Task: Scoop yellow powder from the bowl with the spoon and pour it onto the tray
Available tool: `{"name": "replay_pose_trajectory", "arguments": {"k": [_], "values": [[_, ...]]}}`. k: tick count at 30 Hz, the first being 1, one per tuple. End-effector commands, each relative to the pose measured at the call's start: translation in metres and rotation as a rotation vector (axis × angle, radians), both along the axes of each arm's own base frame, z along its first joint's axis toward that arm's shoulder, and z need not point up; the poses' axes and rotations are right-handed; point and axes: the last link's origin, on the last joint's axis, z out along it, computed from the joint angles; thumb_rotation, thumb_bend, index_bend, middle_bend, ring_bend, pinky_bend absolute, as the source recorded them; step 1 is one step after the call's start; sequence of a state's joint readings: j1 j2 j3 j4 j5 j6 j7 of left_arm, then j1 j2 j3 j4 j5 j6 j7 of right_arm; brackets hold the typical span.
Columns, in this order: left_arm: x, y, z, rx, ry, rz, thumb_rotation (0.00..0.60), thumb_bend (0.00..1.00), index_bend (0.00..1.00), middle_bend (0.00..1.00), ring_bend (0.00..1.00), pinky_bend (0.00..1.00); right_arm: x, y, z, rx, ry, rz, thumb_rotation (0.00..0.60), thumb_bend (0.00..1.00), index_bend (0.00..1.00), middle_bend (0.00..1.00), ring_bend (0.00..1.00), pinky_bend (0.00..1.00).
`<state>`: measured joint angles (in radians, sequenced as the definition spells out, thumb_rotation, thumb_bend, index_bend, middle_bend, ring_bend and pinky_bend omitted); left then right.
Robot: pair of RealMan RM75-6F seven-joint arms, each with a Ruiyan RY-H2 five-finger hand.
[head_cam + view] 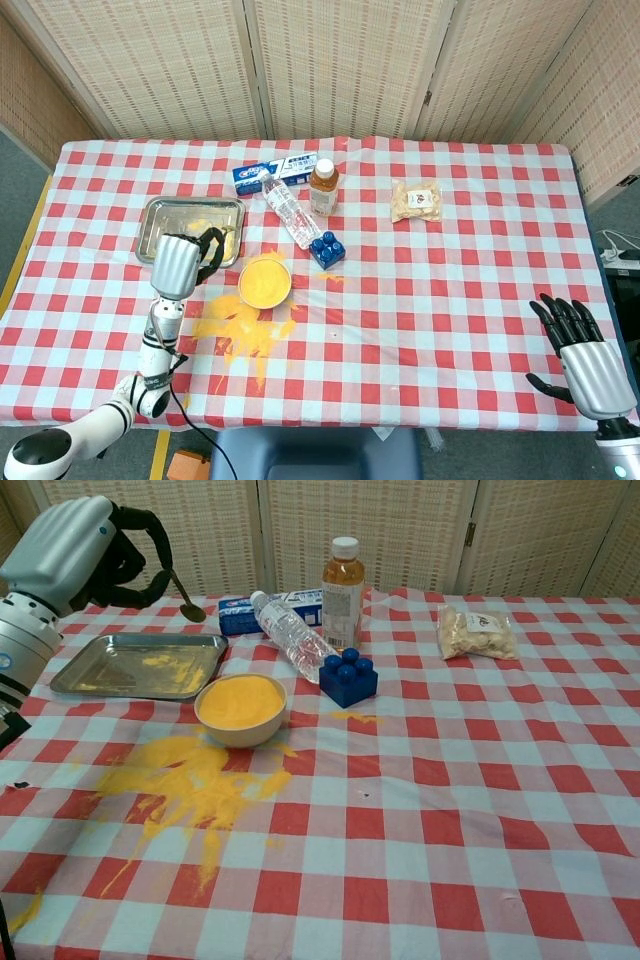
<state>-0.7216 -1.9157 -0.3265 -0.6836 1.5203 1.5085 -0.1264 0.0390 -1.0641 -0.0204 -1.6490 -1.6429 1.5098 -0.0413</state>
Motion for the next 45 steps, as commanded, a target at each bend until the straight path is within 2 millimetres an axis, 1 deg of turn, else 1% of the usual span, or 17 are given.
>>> {"name": "replay_pose_trajectory", "arguments": {"k": [1,5,11,20,21,23,24,25,27,28,30,32,34,39,42,44,45], "values": [[-0.006,0.028,0.005,-0.005,-0.006,0.063,0.600,0.69,0.86,1.00,1.00,1.00,-0.001,-0.006,-0.007,0.022,0.014,-0.018,0.600,0.00,0.00,0.00,0.00,0.00],[-0.012,0.047,0.000,-0.030,0.031,0.134,0.600,0.69,0.86,1.00,1.00,1.00,-0.003,-0.010,-0.007,0.019,0.016,-0.032,0.600,0.00,0.00,0.00,0.00,0.00],[-0.022,0.064,-0.002,-0.057,0.081,0.214,0.600,0.67,0.86,1.00,1.00,1.00,-0.008,-0.014,-0.004,-0.003,0.023,-0.058,0.600,0.00,0.00,0.00,0.00,0.00],[-0.035,0.077,0.001,-0.093,0.093,0.320,0.600,0.63,0.84,1.00,1.00,1.00,-0.009,-0.017,-0.006,-0.008,0.039,-0.075,0.600,0.00,0.00,0.00,0.00,0.00],[-0.038,0.078,0.001,-0.102,0.093,0.336,0.600,0.62,0.81,1.00,1.00,1.00,-0.010,-0.018,-0.007,-0.008,0.041,-0.078,0.600,0.00,0.00,0.00,0.00,0.00],[-0.041,0.080,0.000,-0.117,0.099,0.352,0.600,0.59,0.67,1.00,1.00,1.00,-0.010,-0.019,-0.008,-0.005,0.044,-0.081,0.600,0.00,0.00,0.00,0.00,0.00],[-0.042,0.081,0.000,-0.127,0.105,0.356,0.600,0.57,0.56,1.00,1.00,1.00,-0.010,-0.019,-0.009,-0.003,0.045,-0.082,0.600,0.00,0.00,0.00,0.00,0.00],[-0.045,0.082,-0.001,-0.143,0.108,0.369,0.600,0.55,0.42,1.00,1.00,1.00,-0.010,-0.020,-0.009,-0.002,0.046,-0.084,0.600,0.00,0.00,0.00,0.00,0.00],[-0.048,0.084,-0.003,-0.167,0.114,0.394,0.600,0.52,0.25,1.00,1.00,1.00,-0.011,-0.020,-0.009,-0.001,0.047,-0.085,0.600,0.00,0.00,0.00,0.00,0.00],[-0.049,0.084,-0.004,-0.177,0.115,0.402,0.600,0.50,0.15,1.00,1.00,1.00,-0.011,-0.020,-0.010,0.000,0.048,-0.085,0.600,0.00,0.00,0.00,0.00,0.00],[-0.051,0.086,-0.004,-0.186,0.119,0.416,0.600,0.48,0.05,1.00,1.00,1.00,-0.010,-0.020,-0.010,0.001,0.049,-0.085,0.600,0.00,0.00,0.00,0.00,0.00],[-0.051,0.086,-0.005,-0.195,0.120,0.424,0.600,0.47,0.01,1.00,1.00,1.00,-0.010,-0.019,-0.010,-0.001,0.049,-0.082,0.600,0.00,0.00,0.00,0.00,0.00],[-0.051,0.086,-0.005,-0.194,0.119,0.420,0.600,0.46,0.00,1.00,1.00,1.00,-0.009,-0.018,-0.009,-0.004,0.049,-0.080,0.600,0.00,0.00,0.00,0.00,0.00],[-0.049,0.086,-0.004,-0.199,0.111,0.407,0.600,0.45,0.00,1.00,1.00,1.00,-0.009,-0.018,-0.009,-0.004,0.048,-0.077,0.600,0.00,0.00,0.00,0.00,0.00],[-0.049,0.084,-0.002,-0.197,0.067,0.388,0.600,0.44,0.00,1.00,1.00,1.00,-0.009,-0.017,-0.010,0.002,0.047,-0.074,0.600,0.00,0.00,0.00,0.00,0.00],[-0.051,0.080,0.002,-0.189,0.047,0.357,0.600,0.44,0.00,1.00,0.99,1.00,-0.008,-0.017,-0.010,0.005,0.044,-0.070,0.600,0.00,0.00,0.00,0.00,0.00],[-0.053,0.075,0.004,-0.195,0.029,0.332,0.600,0.44,0.02,0.99,0.97,1.00,-0.008,-0.016,-0.009,0.006,0.041,-0.067,0.600,0.00,0.00,0.00,0.00,0.00]]}}
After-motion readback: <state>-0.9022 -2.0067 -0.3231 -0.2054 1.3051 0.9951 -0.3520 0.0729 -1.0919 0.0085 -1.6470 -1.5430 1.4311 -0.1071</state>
